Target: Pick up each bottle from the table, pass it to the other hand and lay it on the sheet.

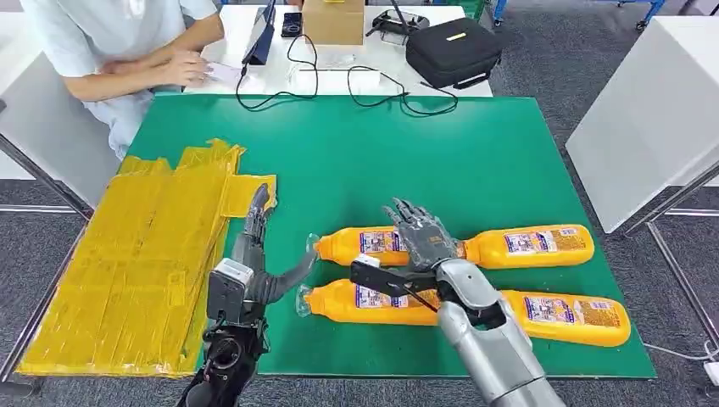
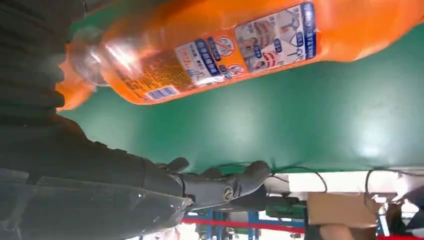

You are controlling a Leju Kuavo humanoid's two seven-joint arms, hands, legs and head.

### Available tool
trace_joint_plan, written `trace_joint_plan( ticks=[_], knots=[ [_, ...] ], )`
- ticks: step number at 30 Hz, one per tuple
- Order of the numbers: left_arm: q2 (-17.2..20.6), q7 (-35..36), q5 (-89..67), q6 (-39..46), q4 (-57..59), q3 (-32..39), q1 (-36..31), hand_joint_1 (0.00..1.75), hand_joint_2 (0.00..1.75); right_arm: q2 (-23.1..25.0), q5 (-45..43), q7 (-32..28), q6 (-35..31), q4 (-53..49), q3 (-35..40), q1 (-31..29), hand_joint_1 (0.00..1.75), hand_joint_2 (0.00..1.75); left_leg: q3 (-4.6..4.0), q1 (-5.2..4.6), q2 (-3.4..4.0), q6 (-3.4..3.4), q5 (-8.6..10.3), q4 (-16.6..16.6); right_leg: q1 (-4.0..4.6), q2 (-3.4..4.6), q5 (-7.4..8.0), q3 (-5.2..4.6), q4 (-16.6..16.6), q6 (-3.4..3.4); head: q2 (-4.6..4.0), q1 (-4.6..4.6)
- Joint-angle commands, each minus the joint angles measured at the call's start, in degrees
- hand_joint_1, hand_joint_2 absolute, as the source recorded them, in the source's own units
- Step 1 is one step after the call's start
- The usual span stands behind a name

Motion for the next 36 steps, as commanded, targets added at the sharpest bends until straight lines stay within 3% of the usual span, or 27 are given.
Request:
trace_joint_plan(
  ticks=[1,4,5,7,12,19,20,21,24,25,26,36],
  knots=[
    [0.54,0.47,-0.10,0.06,3.84,-0.49,-2.03,0.00,1.75,-0.61,1.26,1.64,0.68,10.90,4.52,-6.74,0.00,1.75,0.31,-0.01,0.14,0.05,-0.12,-0.03,0.04,0.04,-0.07,0.29,-0.05,-0.15,0.00,0.00],
    [0.54,0.47,-0.10,0.06,3.84,-0.49,-2.03,0.00,1.75,-0.61,1.26,1.64,0.68,10.90,4.52,-6.74,0.00,1.75,0.25,0.00,0.06,0.04,-0.08,-0.03,0.04,-0.03,-0.07,0.26,-0.04,-0.14,0.00,0.00],
    [0.54,0.47,-0.10,0.06,3.84,-0.49,-2.03,0.00,1.75,-0.61,1.26,1.64,0.68,10.90,4.52,-6.74,0.00,1.75,0.64,0.02,0.11,0.07,-0.24,-0.03,0.11,-0.06,-0.21,0.66,-0.07,-0.31,0.00,0.00],
    [0.54,0.47,-0.10,0.06,3.84,-0.49,-2.03,0.00,1.75,-0.61,1.26,1.64,0.68,10.90,4.52,-6.74,0.00,1.75,0.23,-0.01,0.05,0.03,-0.07,-0.04,0.02,-0.03,-0.06,0.23,-0.04,-0.13,0.00,-0.02],
    [0.47,0.71,-0.06,0.12,4.02,-0.37,-1.99,0.00,1.75,-0.16,1.34,2.26,0.39,12.36,4.46,-7.37,0.00,1.75,0.27,-0.01,0.06,0.04,-0.10,-0.03,0.04,-0.03,-0.08,0.27,-0.04,-0.14,0.00,0.00],
    [0.02,0.71,0.05,-0.73,6.02,-0.26,-2.26,0.00,1.75,0.98,1.48,4.35,-1.64,24.01,2.75,-10.98,0.00,1.75,0.21,-0.01,0.02,0.03,-0.04,-0.05,0.03,-0.05,-0.04,0.23,-0.06,-0.11,0.00,0.00],
    [-0.05,0.71,0.06,-0.78,6.22,-0.16,-2.45,0.00,1.75,1.04,1.46,5.05,-1.25,26.01,2.53,-11.78,0.00,1.75,0.62,0.02,0.06,0.07,-0.18,-0.08,0.11,-0.11,-0.16,0.66,-0.12,-0.28,0.00,0.00],
    [-0.09,0.71,0.07,-0.83,6.32,-0.10,-2.58,0.00,1.75,0.98,1.42,5.12,-0.95,27.16,2.45,-12.24,0.00,1.75,0.22,-0.01,0.01,0.04,-0.04,-0.05,0.02,-0.06,-0.04,0.23,-0.06,-0.12,0.00,0.00],
    [-0.26,0.94,0.37,-1.55,7.02,0.08,-3.30,0.00,1.75,1.81,1.27,6.51,-0.10,33.56,1.55,-14.42,0.00,1.75,0.25,-0.01,0.01,0.04,-0.05,-0.04,0.03,-0.08,-0.06,0.26,-0.05,-0.13,0.00,0.00],
    [-0.28,0.99,0.44,-1.70,7.25,0.08,-3.42,0.00,1.75,1.96,1.14,6.52,-0.26,34.31,1.26,-14.56,0.00,1.75,0.58,0.01,0.04,0.08,-0.18,-0.04,0.10,-0.13,-0.18,0.61,-0.08,-0.28,0.00,0.00],
    [-0.29,0.99,0.44,-1.74,7.66,0.03,-3.60,0.00,1.75,2.04,1.00,6.70,-0.20,35.39,0.93,-14.58,0.00,1.75,0.27,-0.02,0.01,0.04,-0.05,-0.05,0.02,-0.07,-0.06,0.28,-0.05,-0.13,0.00,0.00],
    [-0.57,0.87,1.08,-2.21,10.88,-0.89,-4.61,0.00,1.75,3.99,1.88,7.72,-2.43,41.38,-1.03,-15.58,0.00,1.75,0.40,0.01,-0.03,0.04,-0.04,-0.07,0.05,-0.12,-0.06,0.36,-0.09,-0.15,0.00,-0.02]
  ],
)
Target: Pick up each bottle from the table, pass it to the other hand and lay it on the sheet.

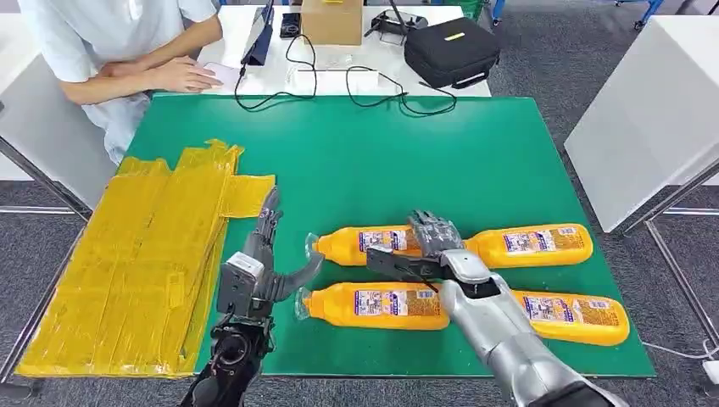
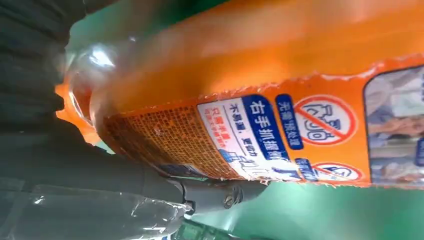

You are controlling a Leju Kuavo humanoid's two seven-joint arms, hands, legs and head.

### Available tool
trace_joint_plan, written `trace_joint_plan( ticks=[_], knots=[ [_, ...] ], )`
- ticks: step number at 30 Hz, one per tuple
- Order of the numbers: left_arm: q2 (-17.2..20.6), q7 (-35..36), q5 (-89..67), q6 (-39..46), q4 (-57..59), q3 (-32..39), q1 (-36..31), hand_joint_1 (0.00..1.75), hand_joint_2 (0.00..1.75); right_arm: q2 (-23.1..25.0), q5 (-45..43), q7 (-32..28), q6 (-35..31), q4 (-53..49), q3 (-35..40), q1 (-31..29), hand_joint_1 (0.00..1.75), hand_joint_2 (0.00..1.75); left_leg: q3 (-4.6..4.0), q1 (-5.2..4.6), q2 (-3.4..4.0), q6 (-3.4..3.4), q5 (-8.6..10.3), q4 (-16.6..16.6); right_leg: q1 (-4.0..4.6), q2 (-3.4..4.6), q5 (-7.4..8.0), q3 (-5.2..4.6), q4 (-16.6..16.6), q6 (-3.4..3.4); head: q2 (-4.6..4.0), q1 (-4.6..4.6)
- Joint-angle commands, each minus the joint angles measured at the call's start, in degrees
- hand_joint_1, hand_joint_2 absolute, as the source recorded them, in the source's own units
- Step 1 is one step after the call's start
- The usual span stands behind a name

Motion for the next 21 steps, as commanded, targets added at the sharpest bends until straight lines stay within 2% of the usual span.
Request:
trace_joint_plan(
  ticks=[1,3,4,5,6,7,9,13,14,20,21],
  knots=[
    [0.07,-0.11,0.49,-0.46,6.64,-0.92,-2.57,0.00,1.75,1.91,0.63,0.52,-2.43,11.76,-2.34,-2.41,0.00,1.75,0.26,0.00,-0.08,0.03,-0.01,-0.07,0.04,-0.15,-0.05,0.30,-0.07,-0.12,0.00,-0.02],
    [0.11,-0.32,0.74,-0.34,6.80,-0.93,-2.26,0.00,1.75,2.10,0.59,0.28,-3.14,12.36,-3.17,-2.12,0.07,1.75,0.41,0.01,-0.07,0.04,-0.05,-0.08,0.06,-0.17,-0.08,0.46,-0.10,-0.16,0.00,-0.02],
    [0.12,-0.37,0.79,-0.30,6.85,-0.90,-2.15,0.00,1.75,2.05,0.54,0.18,-3.19,12.45,-3.26,-2.01,0.98,1.75,0.41,0.00,-0.04,0.04,-0.03,-0.08,0.04,-0.12,-0.05,0.44,-0.09,-0.13,0.00,-0.02],
    [0.19,-0.57,0.98,-0.23,7.06,-0.96,-2.03,0.00,1.75,2.08,0.79,-0.17,-4.19,12.91,-3.58,-2.00,1.54,1.75,0.54,0.01,-0.04,0.05,-0.06,-0.11,0.06,-0.15,-0.08,0.58,-0.13,-0.18,0.00,-0.02],
    [0.23,-0.71,1.13,-0.11,7.11,-0.95,-1.82,0.00,1.75,2.15,0.54,-0.50,-4.96,13.00,-4.19,-1.84,1.69,1.75,0.49,0.02,-0.05,0.04,-0.04,-0.07,0.06,-0.13,-0.05,0.53,-0.10,-0.14,0.00,-0.02],
    [0.23,-0.79,1.19,-0.04,7.06,-0.94,-1.63,0.00,1.75,2.11,0.51,-0.63,-5.28,13.03,-4.39,-1.76,1.75,1.75,0.64,0.03,-0.06,0.06,-0.06,-0.11,0.09,-0.19,-0.08,0.70,-0.15,-0.22,0.00,-0.02],
    [0.23,-0.87,1.27,0.03,6.98,-0.92,-1.32,0.00,1.75,2.06,0.63,-0.70,-5.65,13.06,-4.46,-1.68,1.75,1.75,0.46,0.00,-0.05,0.03,-0.01,-0.07,0.03,-0.12,-0.03,0.50,-0.09,-0.11,0.00,-0.04],
    [0.23,-0.87,1.27,0.03,6.98,-0.92,-1.32,0.00,1.75,2.06,0.63,-0.70,-5.65,13.06,-4.46,-1.68,1.75,1.75,0.50,0.01,-0.04,0.05,-0.02,-0.07,0.05,-0.11,-0.05,0.57,-0.10,-0.14,0.00,-0.02],
    [0.23,-0.87,1.27,0.03,6.98,-0.92,-1.32,0.00,1.75,2.06,0.63,-0.70,-5.65,13.06,-4.46,-1.68,1.75,1.75,0.74,0.03,-0.03,0.09,-0.10,-0.13,0.12,-0.20,-0.13,0.84,-0.18,-0.29,0.00,-0.02],
    [0.23,-0.87,1.27,0.03,6.98,-0.92,-1.32,0.00,1.75,2.06,0.63,-0.70,-5.65,13.06,-4.46,-1.68,1.75,1.75,0.54,0.01,-0.07,0.06,-0.01,-0.09,0.05,-0.15,-0.06,0.63,-0.11,-0.14,0.00,-0.02],
    [0.23,-0.87,1.27,0.03,6.98,-0.92,-1.32,0.00,1.75,2.06,0.63,-0.70,-5.65,13.06,-4.46,-1.68,1.75,1.75,0.82,0.04,-0.08,0.09,-0.10,-0.16,0.12,-0.24,-0.15,0.94,-0.21,-0.30,0.00,-0.02]
  ],
)
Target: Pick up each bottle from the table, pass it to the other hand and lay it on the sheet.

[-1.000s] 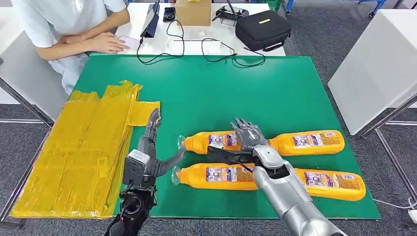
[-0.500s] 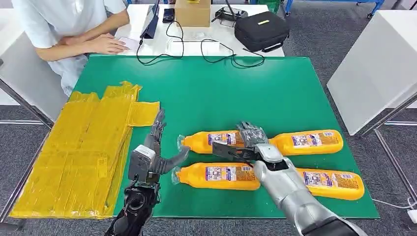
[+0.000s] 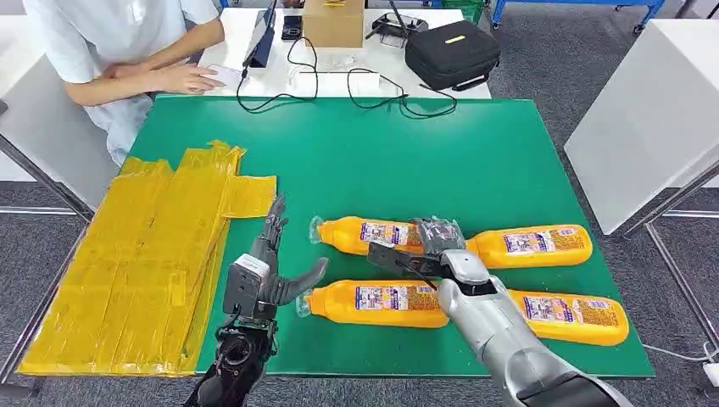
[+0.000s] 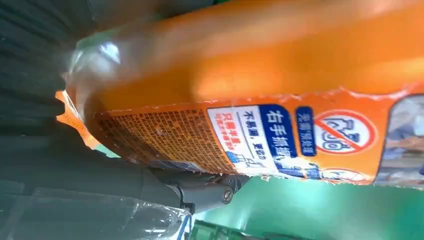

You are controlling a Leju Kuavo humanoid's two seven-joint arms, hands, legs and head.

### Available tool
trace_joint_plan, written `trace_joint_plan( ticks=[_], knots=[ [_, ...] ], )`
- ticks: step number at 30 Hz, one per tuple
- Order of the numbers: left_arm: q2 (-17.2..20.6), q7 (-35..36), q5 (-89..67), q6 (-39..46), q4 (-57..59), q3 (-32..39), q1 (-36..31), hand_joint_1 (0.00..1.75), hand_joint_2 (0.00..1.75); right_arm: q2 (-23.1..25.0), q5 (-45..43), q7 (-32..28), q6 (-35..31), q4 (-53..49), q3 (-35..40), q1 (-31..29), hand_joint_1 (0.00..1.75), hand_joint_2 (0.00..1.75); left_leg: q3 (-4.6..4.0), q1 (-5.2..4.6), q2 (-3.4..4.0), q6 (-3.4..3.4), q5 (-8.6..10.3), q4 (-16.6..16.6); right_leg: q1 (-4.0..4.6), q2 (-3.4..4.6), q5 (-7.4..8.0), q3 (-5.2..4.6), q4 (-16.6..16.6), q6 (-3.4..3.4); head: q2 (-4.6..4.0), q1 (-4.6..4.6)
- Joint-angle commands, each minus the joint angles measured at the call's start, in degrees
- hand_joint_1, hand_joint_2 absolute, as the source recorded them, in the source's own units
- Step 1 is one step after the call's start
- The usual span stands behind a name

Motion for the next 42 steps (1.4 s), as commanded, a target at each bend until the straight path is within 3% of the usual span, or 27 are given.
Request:
trace_joint_plan(
  ticks=[1,8,15,18,19,20,22,26,29,42],
  knots=[
    [0.58,0.05,0.09,0.09,3.55,-0.89,-1.15,0.00,1.75,0.05,-0.09,-0.13,0.42,5.11,-0.90,0.21,1.75,1.75,0.28,0.01,-0.05,0.04,-0.07,-0.09,0.06,-0.15,-0.09,0.32,-0.10,-0.16,0.00,0.00],
    [0.57,0.08,0.02,-0.10,2.85,-0.97,-0.63,0.00,1.75,-0.05,-0.23,-0.58,-1.42,4.67,-1.85,0.65,1.75,1.75,0.43,0.03,-0.06,0.07,-0.11,-0.12,0.11,-0.23,-0.14,0.50,-0.16,-0.27,0.00,0.00],
    [0.88,-0.13,-0.09,-0.20,1.07,-0.77,-0.02,0.00,1.75,-0.10,-5.34,-6.74,-17.35,-5.03,-9.01,6.26,1.75,1.75,0.32,0.03,-0.07,0.05,-0.10,-0.10,0.09,-0.21,-0.12,0.38,-0.13,-0.22,0.00,0.00],
    [1.08,0.89,-0.54,0.07,1.61,-1.23,-1.64,0.00,1.75,1.00,-11.42,-12.09,-23.87,-12.46,-13.93,9.89,1.75,1.75,0.16,0.02,-0.11,0.04,-0.11,-0.01,0.08,-0.22,-0.15,0.23,-0.02,-0.22,0.00,0.00],
    [2.02,1.60,-0.40,-0.71,0.63,-2.50,-2.80,0.00,1.75,4.88,-27.25,-27.79,-24.16,-23.83,-20.48,15.60,1.75,1.75,0.03,0.01,-0.08,0.03,-0.07,-0.02,0.05,-0.15,-0.09,0.10,-0.01,-0.15,0.00,-0.02],
    [2.81,3.51,0.49,-1.69,-2.11,-3.09,-3.00,0.00,1.75,4.74,-37.98,-31.77,-21.80,-31.91,-17.89,19.97,1.75,1.75,0.09,0.02,-0.05,0.04,-0.12,0.00,0.07,-0.14,-0.13,0.16,0.01,-0.20,0.00,0.00],
    [3.74,4.75,1.48,-2.83,-3.59,-4.09,-3.81,0.00,1.75,5.04,-52.84,-31.52,-12.43,-39.74,-15.83,24.01,1.75,1.75,0.08,0.08,-0.13,-0.01,-0.20,0.05,0.14,-0.25,-0.25,0.16,0.08,-0.28,0.00,0.00],
    [4.30,5.48,3.13,-3.63,-3.68,-4.48,-4.23,0.00,1.75,4.07,-62.33,-34.20,-9.99,-41.11,-11.48,25.34,1.75,1.75,0.00,0.04,-0.13,0.00,-0.16,-0.01,0.10,-0.22,-0.20,0.06,0.04,-0.20,0.00,-0.02],
    [4.62,5.71,4.22,-4.29,-4.31,-5.03,-5.13,0.00,1.75,3.98,-65.78,-35.82,-9.42,-42.25,-9.64,25.24,1.75,1.75,0.02,0.03,-0.09,0.03,-0.18,0.02,0.10,-0.21,-0.20,0.10,0.03,-0.20,0.00,0.02],
    [4.75,6.65,2.54,-4.02,-6.12,-6.63,-4.29,0.00,1.75,3.29,-65.59,-36.37,-9.15,-41.07,-3.43,26.15,1.75,1.75,-0.03,0.04,0.03,0.00,-0.16,-0.05,0.10,-0.06,-0.13,-0.02,-0.04,-0.18,0.00,0.00]
  ],
)
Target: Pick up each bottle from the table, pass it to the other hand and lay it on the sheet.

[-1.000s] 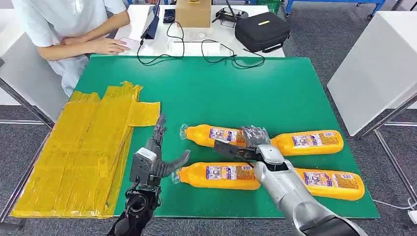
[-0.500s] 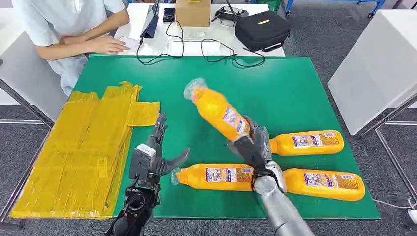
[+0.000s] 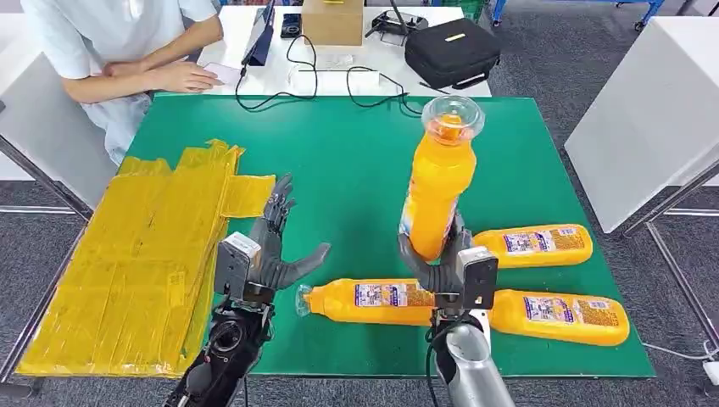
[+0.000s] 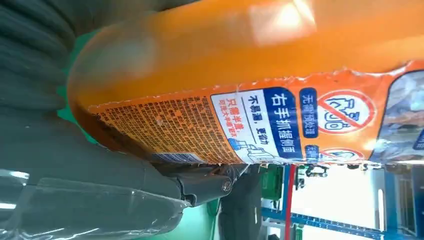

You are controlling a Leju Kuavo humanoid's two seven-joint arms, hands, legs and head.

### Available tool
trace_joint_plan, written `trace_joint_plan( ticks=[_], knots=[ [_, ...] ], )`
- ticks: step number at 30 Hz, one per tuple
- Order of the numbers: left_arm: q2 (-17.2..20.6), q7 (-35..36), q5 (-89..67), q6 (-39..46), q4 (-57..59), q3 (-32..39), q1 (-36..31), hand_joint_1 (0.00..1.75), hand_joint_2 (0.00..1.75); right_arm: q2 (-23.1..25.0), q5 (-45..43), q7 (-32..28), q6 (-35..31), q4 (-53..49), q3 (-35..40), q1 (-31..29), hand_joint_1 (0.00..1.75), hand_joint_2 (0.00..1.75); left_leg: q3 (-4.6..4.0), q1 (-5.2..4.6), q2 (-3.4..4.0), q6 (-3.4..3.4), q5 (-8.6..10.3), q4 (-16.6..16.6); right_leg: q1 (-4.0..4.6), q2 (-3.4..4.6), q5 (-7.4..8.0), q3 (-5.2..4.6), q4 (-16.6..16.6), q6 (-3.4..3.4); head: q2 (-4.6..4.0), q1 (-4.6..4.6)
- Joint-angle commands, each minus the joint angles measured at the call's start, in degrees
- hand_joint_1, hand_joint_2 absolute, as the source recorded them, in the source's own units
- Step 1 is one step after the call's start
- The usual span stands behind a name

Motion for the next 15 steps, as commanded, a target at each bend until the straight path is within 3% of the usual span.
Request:
trace_joint_plan(
  ticks=[1,6,10,11,15],
  knots=[
    [1.39,0.57,-2.00,0.40,0.63,-3.36,-1.75,0.00,1.75,-1.20,0.34,0.24,0.95,3.17,5.71,-1.62,1.75,1.75,0.19,0.01,0.05,0.03,-0.09,-0.02,0.05,-0.03,-0.07,0.20,-0.04,-0.13,0.00,0.02],
    [1.26,0.50,-2.15,-0.22,0.51,-4.23,-2.34,0.00,1.75,-1.10,0.57,0.14,1.22,5.41,6.79,-2.44,1.75,1.75,0.40,0.02,0.02,0.07,-0.15,-0.03,0.09,-0.12,-0.15,0.44,-0.07,-0.22,0.00,0.02],
    [0.86,0.88,-1.60,-0.98,1.01,-4.91,-4.21,0.00,1.75,-0.32,2.79,1.83,2.05,8.89,8.93,-4.65,1.75,1.75,0.09,0.02,0.04,0.03,-0.05,-0.01,0.05,-0.04,-0.03,0.13,-0.03,-0.12,0.00,0.02],
    [0.84,0.98,-1.49,-1.09,0.64,-5.07,-4.17,0.00,1.75,0.09,3.53,2.60,2.76,10.79,9.21,-5.36,1.75,1.75,0.46,0.04,0.09,0.07,-0.20,0.01,0.12,-0.08,-0.17,0.50,-0.04,-0.29,0.00,0.02],
    [1.08,1.08,0.13,-2.78,-0.88,-5.79,-3.20,0.00,1.75,0.72,5.49,2.39,3.86,14.22,9.95,-6.16,1.75,1.75,0.18,0.03,0.11,0.02,-0.07,-0.04,0.06,0.03,-0.03,0.19,-0.06,-0.14,0.00,0.02]
  ],
)
